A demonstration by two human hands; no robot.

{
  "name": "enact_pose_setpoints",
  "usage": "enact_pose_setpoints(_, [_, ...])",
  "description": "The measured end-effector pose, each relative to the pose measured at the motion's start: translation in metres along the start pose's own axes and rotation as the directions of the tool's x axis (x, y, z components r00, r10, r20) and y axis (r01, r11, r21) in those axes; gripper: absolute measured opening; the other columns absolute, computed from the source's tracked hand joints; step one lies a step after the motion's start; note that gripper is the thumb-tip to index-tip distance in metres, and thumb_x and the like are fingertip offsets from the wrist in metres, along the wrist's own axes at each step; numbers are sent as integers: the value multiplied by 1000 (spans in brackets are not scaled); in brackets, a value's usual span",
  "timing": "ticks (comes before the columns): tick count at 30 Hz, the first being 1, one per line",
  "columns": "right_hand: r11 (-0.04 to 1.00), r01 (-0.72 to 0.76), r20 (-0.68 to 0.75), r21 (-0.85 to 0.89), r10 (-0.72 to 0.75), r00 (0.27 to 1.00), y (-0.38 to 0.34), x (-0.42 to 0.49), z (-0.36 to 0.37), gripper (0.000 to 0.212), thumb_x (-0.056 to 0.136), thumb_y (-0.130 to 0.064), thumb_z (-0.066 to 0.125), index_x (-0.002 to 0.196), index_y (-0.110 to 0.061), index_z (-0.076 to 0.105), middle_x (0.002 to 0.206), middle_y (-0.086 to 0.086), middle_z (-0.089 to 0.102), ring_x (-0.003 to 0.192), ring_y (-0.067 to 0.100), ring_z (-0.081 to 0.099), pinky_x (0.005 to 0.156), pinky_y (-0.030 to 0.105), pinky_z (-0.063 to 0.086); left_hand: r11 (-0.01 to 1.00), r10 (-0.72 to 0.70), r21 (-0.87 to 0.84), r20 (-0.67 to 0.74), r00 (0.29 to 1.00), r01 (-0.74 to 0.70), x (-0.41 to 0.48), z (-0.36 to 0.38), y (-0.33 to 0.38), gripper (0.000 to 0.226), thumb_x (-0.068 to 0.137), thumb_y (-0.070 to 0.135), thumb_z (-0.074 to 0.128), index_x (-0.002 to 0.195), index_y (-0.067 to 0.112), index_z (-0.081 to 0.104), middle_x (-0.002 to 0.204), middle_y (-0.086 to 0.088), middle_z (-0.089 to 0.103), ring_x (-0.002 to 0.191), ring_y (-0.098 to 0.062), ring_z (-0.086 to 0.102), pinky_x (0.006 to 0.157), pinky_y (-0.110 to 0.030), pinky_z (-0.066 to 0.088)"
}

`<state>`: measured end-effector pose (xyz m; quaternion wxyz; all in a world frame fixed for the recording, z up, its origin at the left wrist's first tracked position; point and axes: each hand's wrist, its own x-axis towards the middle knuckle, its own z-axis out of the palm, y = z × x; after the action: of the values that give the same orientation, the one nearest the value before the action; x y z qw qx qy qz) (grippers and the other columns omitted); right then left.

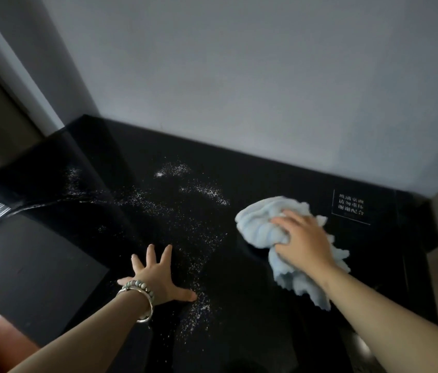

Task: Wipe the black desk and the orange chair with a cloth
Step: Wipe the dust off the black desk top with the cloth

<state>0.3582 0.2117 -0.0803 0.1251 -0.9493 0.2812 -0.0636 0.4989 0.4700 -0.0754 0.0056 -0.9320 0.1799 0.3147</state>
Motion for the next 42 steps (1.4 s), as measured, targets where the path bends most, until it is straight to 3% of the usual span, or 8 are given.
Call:
enact_pose_setpoints(5, [857, -482, 258, -183, 515, 817, 25, 6, -14, 75, 88, -59, 37, 147, -39, -3, 158, -3, -15, 143, 35, 0, 109, 57, 21, 999, 21, 47, 7, 1000, -22, 1, -6, 9, 131, 54, 73, 70, 141, 42, -23, 153, 1, -26, 138, -51, -8, 109, -63, 17])
enact_pose_setpoints(12, [959, 237, 309, 155, -275, 911, -19, -2, -17, 56, 81, -18, 59, 134, -33, 47, 146, -8, 33, 133, 20, 30, 108, 33, 25, 954, 274, 159, -129, 953, -253, 25, -26, 60, 124, 56, 75, 66, 144, 43, -15, 154, 6, -25, 141, -29, -24, 108, -67, 4])
enact_pose_setpoints(16, [981, -171, -134, 97, 183, 974, 34, 46, -32, 52, 79, -26, 60, 130, -31, 48, 142, 2, 44, 120, 32, 46, 98, 39, 38, 960, 272, 101, -94, 958, -263, 42, -35, 88, 125, 56, 72, 69, 144, 42, -15, 155, 4, -22, 140, -33, -24, 108, -67, 2])
enact_pose_setpoints(21, [760, -642, 195, -104, 648, 736, 67, 50, -22, 70, 88, -56, 41, 147, -43, 4, 158, -3, -6, 141, 37, 4, 108, 58, 22, 973, 211, 90, 34, 977, -213, 55, -30, 100, 126, 55, 70, 71, 146, 41, -11, 155, 0, -22, 140, -38, -22, 106, -70, 4])
enact_pose_setpoints(30, [956, 244, -34, 160, -242, 970, 14, 41, -2, 52, 70, -13, 58, 119, -28, 62, 129, 0, 56, 115, 33, 53, 97, 41, 41, 967, 209, 147, -6, 978, -206, 59, -26, 97, 127, 50, 76, 69, 144, 44, -11, 155, 1, -20, 141, -38, -17, 107, -69, 9])
enact_pose_setpoints(33, [971, -220, -292, 97, 239, 926, 59, 83, -26, 46, 76, -27, 51, 121, -25, 56, 130, 9, 53, 110, 40, 53, 92, 49, 45, 966, 204, 156, 23, 979, -205, 59, -28, 98, 126, 52, 76, 68, 144, 43, -12, 155, 1, -22, 141, -38, -18, 108, -68, 10])
enact_pose_setpoints(36, [736, -676, 121, -37, 675, 728, 73, 94, -33, 57, 87, -44, 38, 142, -38, 24, 155, -3, 13, 132, 35, 24, 104, 54, 28, 967, 202, 152, 30, 979, -204, 59, -29, 99, 126, 52, 76, 68, 144, 44, -12, 155, 1, -22, 141, -37, -18, 108, -68, 12])
enact_pose_setpoints(42, [1000, -6, 109, -3, 6, 994, 12, 57, 4, 36, 79, -38, 52, 115, -32, 54, 128, -12, 46, 120, 23, 38, 89, 31, 38, 969, 202, 141, 7, 979, -201, 59, -29, 99, 126, 50, 75, 70, 144, 46, -10, 155, 2, -20, 141, -37, -17, 107, -68, 12])
